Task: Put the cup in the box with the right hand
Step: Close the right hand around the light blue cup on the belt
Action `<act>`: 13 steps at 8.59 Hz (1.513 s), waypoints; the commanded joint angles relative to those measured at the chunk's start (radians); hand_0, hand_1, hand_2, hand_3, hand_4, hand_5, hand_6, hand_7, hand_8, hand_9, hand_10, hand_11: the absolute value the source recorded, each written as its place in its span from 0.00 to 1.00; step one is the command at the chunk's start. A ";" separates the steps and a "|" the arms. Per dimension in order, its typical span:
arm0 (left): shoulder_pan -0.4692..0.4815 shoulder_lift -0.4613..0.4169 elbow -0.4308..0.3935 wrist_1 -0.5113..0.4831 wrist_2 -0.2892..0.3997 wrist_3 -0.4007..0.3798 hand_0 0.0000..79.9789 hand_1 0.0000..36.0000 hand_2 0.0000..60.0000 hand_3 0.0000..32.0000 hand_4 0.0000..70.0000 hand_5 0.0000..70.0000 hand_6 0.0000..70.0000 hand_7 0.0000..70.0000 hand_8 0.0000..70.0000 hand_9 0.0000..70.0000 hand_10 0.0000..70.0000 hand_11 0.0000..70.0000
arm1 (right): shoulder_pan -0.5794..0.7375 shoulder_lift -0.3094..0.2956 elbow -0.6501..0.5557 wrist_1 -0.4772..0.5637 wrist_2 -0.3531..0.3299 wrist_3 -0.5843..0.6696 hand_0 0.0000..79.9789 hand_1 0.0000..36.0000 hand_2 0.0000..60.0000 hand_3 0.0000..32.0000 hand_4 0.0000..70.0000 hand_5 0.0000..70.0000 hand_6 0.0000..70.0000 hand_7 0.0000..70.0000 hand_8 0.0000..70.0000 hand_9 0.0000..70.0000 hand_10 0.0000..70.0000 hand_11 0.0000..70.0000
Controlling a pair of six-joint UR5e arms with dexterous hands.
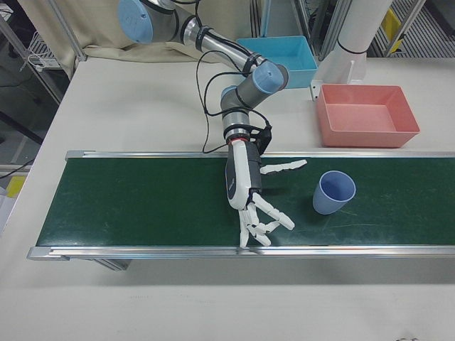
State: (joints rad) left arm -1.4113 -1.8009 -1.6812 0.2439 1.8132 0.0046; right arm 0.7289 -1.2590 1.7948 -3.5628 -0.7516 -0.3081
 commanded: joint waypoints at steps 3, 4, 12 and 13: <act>0.000 0.000 0.000 0.000 0.000 0.000 0.00 0.00 0.00 0.00 0.00 0.00 0.00 0.00 0.00 0.00 0.00 0.00 | 0.000 0.006 0.001 -0.002 -0.015 -0.016 0.60 0.17 0.00 0.00 0.31 0.05 0.17 0.82 0.13 0.32 0.00 0.00; 0.000 0.000 0.001 0.000 0.000 0.000 0.00 0.00 0.00 0.00 0.00 0.00 0.00 0.00 0.00 0.00 0.00 0.00 | 0.000 0.006 0.001 -0.002 -0.015 -0.016 0.59 0.14 0.00 0.00 0.32 0.05 0.17 0.83 0.13 0.32 0.00 0.00; 0.000 0.000 0.002 0.000 0.000 0.000 0.00 0.00 0.00 0.00 0.00 0.00 0.00 0.00 0.00 0.00 0.00 0.00 | -0.002 0.015 0.001 -0.004 -0.017 -0.022 0.60 0.50 0.48 0.00 0.25 0.08 0.24 1.00 0.21 0.49 0.01 0.03; 0.000 0.000 0.002 0.000 0.000 0.000 0.00 0.00 0.00 0.00 0.00 0.00 0.00 0.00 0.00 0.00 0.00 0.00 | 0.000 0.019 0.001 -0.004 -0.017 -0.022 0.63 0.79 0.81 0.00 0.22 0.11 0.34 1.00 0.34 0.67 0.07 0.13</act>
State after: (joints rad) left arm -1.4113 -1.8009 -1.6797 0.2439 1.8132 0.0046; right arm 0.7277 -1.2480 1.7959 -3.5660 -0.7680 -0.3266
